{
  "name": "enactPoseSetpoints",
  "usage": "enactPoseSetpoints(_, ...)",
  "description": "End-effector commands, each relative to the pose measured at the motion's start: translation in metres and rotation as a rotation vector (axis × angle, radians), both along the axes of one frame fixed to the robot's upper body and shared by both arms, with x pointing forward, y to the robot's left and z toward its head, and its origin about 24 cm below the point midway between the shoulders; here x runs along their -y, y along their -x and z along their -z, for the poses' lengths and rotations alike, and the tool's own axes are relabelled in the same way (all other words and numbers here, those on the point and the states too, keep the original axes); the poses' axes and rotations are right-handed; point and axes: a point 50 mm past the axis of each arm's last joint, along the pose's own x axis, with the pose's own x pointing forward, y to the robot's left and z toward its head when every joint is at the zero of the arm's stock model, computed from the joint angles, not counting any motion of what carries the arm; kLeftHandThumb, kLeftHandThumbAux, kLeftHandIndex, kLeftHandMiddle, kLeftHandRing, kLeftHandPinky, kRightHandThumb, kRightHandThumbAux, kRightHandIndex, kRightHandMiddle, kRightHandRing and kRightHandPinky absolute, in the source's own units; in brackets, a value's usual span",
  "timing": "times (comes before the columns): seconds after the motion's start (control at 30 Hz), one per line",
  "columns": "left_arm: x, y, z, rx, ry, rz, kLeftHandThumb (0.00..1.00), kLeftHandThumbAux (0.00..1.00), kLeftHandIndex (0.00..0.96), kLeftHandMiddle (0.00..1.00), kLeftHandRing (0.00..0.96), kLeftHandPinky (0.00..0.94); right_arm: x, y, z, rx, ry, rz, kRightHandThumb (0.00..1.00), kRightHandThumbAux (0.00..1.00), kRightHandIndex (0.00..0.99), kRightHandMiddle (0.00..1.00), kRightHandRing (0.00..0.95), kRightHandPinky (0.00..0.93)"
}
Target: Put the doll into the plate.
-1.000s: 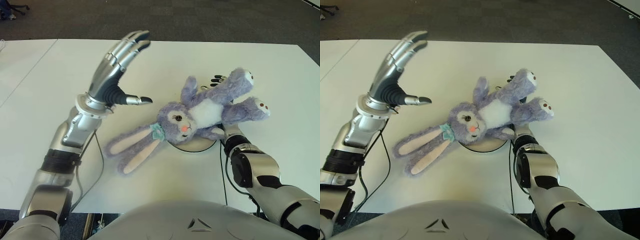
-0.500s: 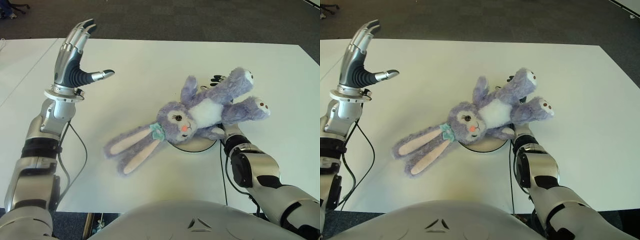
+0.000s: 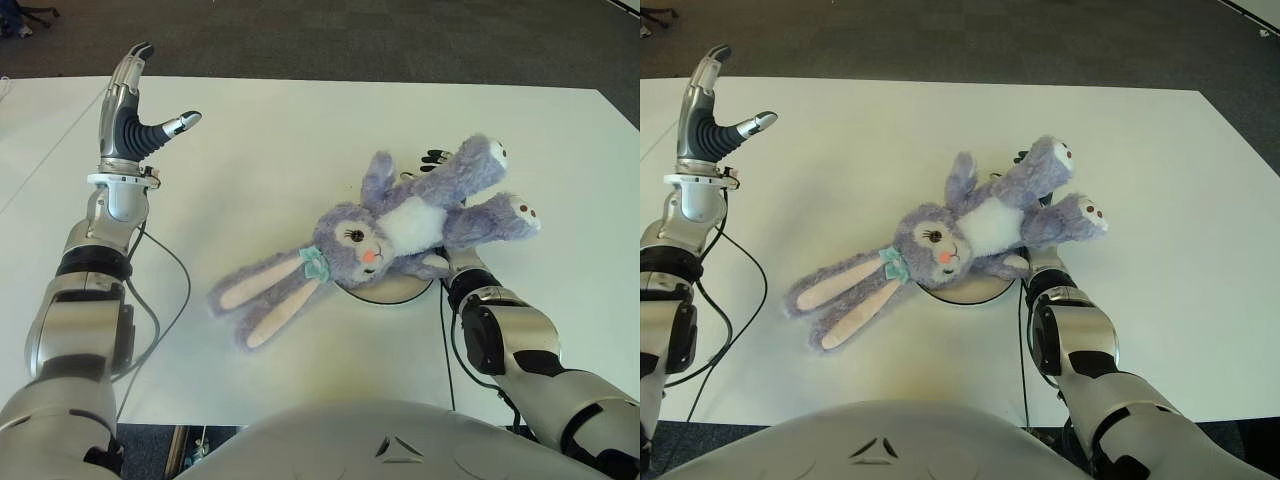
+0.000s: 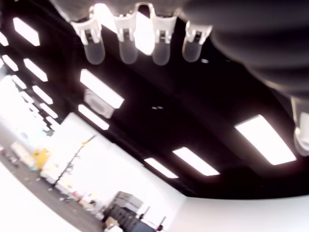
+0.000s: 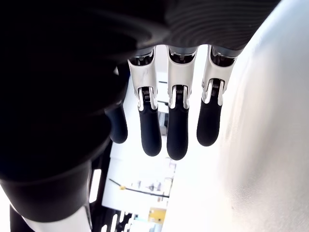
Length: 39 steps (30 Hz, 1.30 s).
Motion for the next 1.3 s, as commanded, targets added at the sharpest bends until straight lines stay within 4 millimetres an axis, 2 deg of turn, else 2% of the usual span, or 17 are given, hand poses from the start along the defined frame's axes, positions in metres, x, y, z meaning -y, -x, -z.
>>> enactPoseSetpoints(0.03,0.016,-0.001,0.059,-0.313,0.254,-0.068,0.000,0.433,0.043,0.060,0.048,0.039,-0.011,0.077,0.097,-0.460,-0.110,0.023,0.018,0.876,0.279,0.335,0.342,0.329)
enactPoseSetpoints(0.27,0.049,-0.003,0.087,-0.466,0.348,-0.019,0.000,0.411,0.052,0.044,0.030,0.006,-0.009,0.078,0.097,-0.452,-0.130,0.025,0.025,0.875,0.281,0.335,0.343,0.332)
enactPoseSetpoints(0.4,0.059,-0.002,0.097,-0.534,0.371,-0.003,0.000,0.408,0.059,0.045,0.024,0.004,-0.009,0.078,0.097,-0.453,-0.120,0.024,0.022,0.872,0.282,0.334,0.343,0.332)
enactPoseSetpoints(0.57,0.078,0.003,0.115,-0.633,0.393,0.014,0.000,0.418,0.070,0.054,0.032,0.045,-0.009,0.078,0.097,-0.454,-0.102,0.024,0.016,0.868,0.280,0.332,0.341,0.327)
enactPoseSetpoints(0.7,0.083,0.006,0.121,-0.664,0.409,0.015,0.000,0.417,0.074,0.055,0.035,0.053,-0.008,0.078,0.097,-0.456,-0.104,0.025,0.016,0.868,0.277,0.332,0.341,0.332)
enactPoseSetpoints(0.9,0.093,0.025,0.145,-0.717,0.564,0.043,0.000,0.430,0.060,0.043,0.026,0.037,-0.007,0.078,0.097,-0.451,-0.123,0.025,0.018,0.866,0.279,0.334,0.341,0.326)
enactPoseSetpoints(1.1,0.097,0.041,0.161,-0.730,0.693,0.067,0.000,0.434,0.043,0.039,0.026,0.030,-0.007,0.079,0.097,-0.448,-0.132,0.030,0.035,0.865,0.279,0.334,0.340,0.326)
enactPoseSetpoints(1.3,0.105,0.062,0.176,-0.721,0.747,0.072,0.000,0.441,0.044,0.045,0.032,0.031,-0.006,0.079,0.097,-0.442,-0.125,0.032,0.046,0.866,0.283,0.337,0.345,0.336)
